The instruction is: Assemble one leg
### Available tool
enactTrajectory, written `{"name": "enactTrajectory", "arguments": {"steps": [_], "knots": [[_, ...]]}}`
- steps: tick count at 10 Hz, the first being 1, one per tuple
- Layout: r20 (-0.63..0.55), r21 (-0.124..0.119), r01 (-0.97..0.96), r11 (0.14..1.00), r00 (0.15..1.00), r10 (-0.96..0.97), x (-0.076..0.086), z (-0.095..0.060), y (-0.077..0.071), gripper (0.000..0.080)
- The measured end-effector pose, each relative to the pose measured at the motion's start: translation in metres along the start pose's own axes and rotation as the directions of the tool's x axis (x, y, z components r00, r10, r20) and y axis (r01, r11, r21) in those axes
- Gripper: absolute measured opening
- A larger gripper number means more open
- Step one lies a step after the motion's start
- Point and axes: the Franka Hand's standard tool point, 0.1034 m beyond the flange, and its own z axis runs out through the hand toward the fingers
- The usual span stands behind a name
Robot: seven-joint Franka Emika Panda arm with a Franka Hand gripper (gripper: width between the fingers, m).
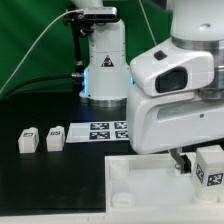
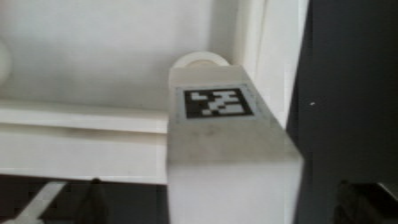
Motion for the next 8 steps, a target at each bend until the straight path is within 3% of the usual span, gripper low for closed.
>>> {"name": "enactTrajectory", "arguments": {"steps": [3,5,6,7,8], "knots": [[0.007,-0.001,-0.001,1.000,1.000,0.001,-0.0065,0.0036,-0.0015,0.0649],[0.007,-0.001,-0.002,1.000,1.000,0.002,-0.0066,0.0040,-0.0012,0.0391],[0.007,-0.002,-0.002,1.000,1.000,0.002,-0.0066,0.0040,-0.0005,0.0391],[0.007,-0.001,-0.012,1.000,1.000,0.012,-0.0066,0.0040,-0.0003,0.0291],[0.007,-0.002,-0.033,0.999,0.999,0.033,-0.0066,0.0041,-0.0001,0.0291]]}}
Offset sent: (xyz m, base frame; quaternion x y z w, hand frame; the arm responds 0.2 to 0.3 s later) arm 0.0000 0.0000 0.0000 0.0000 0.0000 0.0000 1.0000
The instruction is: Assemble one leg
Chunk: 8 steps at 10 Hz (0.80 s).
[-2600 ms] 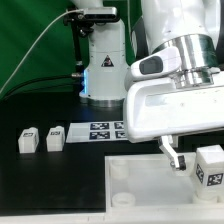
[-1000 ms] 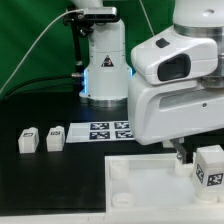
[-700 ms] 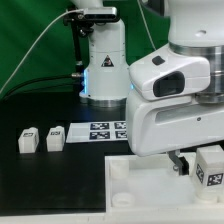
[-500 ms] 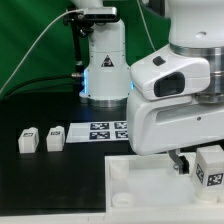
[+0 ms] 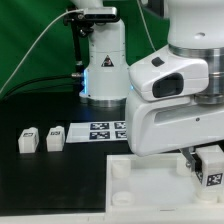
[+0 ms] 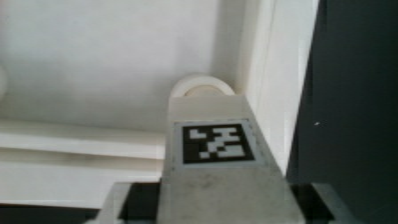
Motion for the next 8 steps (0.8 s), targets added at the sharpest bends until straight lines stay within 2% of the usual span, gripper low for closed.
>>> {"name": "enactTrajectory", "arguments": {"steps": [2,4,7,8], "knots": [[-0.075,0.004,-0.216,0.976,0.974,0.216,-0.003,0.001,0.002,0.0291],[-0.123,0.035,-0.469,0.882,0.874,0.470,-0.011,0.001,0.002,0.0291],[-0.151,0.113,-0.791,0.601,0.584,0.797,-0.012,0.001,0.004,0.0292],[-0.151,0.166,-0.857,0.487,0.466,0.872,-0.009,0.000,0.006,0.0292]]}}
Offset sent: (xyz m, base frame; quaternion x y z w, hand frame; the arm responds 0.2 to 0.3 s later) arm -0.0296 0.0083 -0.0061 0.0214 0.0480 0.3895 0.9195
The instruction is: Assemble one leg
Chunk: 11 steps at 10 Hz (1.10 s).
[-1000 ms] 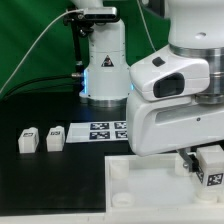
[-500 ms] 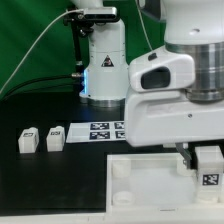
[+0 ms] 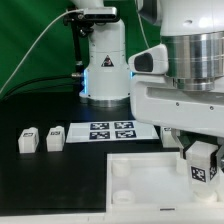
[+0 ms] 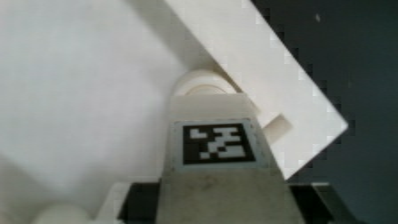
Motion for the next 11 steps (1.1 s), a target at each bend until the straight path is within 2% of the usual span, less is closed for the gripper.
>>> {"name": "enactTrajectory", "arguments": {"steps": [2,4,6,8,9,10,11], "knots": [[-0.018,0.015,-0.204,0.979,0.979,0.204,-0.002,0.000,0.002,0.0292],[-0.012,0.017,-0.453,0.891,0.891,0.454,-0.008,0.000,0.002,0.0292],[-0.006,0.017,-0.507,0.862,0.862,0.507,-0.017,0.003,-0.002,0.0292],[-0.006,0.013,-0.480,0.877,0.877,0.480,-0.018,0.003,-0.003,0.0292],[-0.006,0.013,-0.474,0.880,0.880,0.474,-0.018,0.003,-0.003,0.0390],[-0.006,0.013,-0.456,0.890,0.890,0.456,-0.018,0.003,-0.003,0.0526],[-0.002,-0.015,-0.343,0.939,0.939,0.343,-0.020,0.003,-0.002,0.0623]]}}
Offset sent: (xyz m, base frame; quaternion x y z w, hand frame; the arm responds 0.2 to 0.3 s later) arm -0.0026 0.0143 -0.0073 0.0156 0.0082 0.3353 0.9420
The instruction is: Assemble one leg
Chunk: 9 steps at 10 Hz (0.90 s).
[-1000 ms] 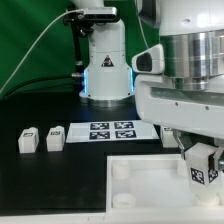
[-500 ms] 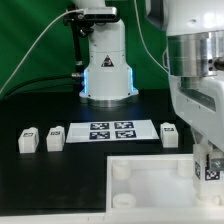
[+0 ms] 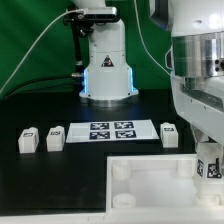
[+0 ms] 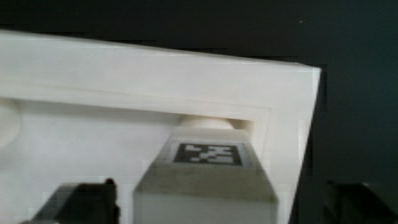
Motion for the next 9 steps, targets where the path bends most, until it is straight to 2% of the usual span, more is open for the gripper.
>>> {"name": "enactTrajectory", "arguments": {"steps": [1,2,4,6,7,9], "knots": [[0.024,-0.042,0.153,0.987,0.988,-0.152,-0.004,-0.003,-0.004,0.0623],[0.029,-0.032,0.298,0.954,0.954,-0.298,-0.007,-0.004,-0.011,0.0641],[0.033,-0.027,0.465,0.885,0.885,-0.464,-0.005,-0.003,-0.010,0.0648],[0.036,-0.024,0.626,0.779,0.780,-0.625,-0.004,-0.003,-0.010,0.0649],[0.028,-0.041,0.790,0.612,0.613,-0.789,-0.001,-0.003,-0.009,0.0649],[0.038,-0.051,0.928,0.369,0.371,-0.928,0.004,-0.001,-0.006,0.0649]]}}
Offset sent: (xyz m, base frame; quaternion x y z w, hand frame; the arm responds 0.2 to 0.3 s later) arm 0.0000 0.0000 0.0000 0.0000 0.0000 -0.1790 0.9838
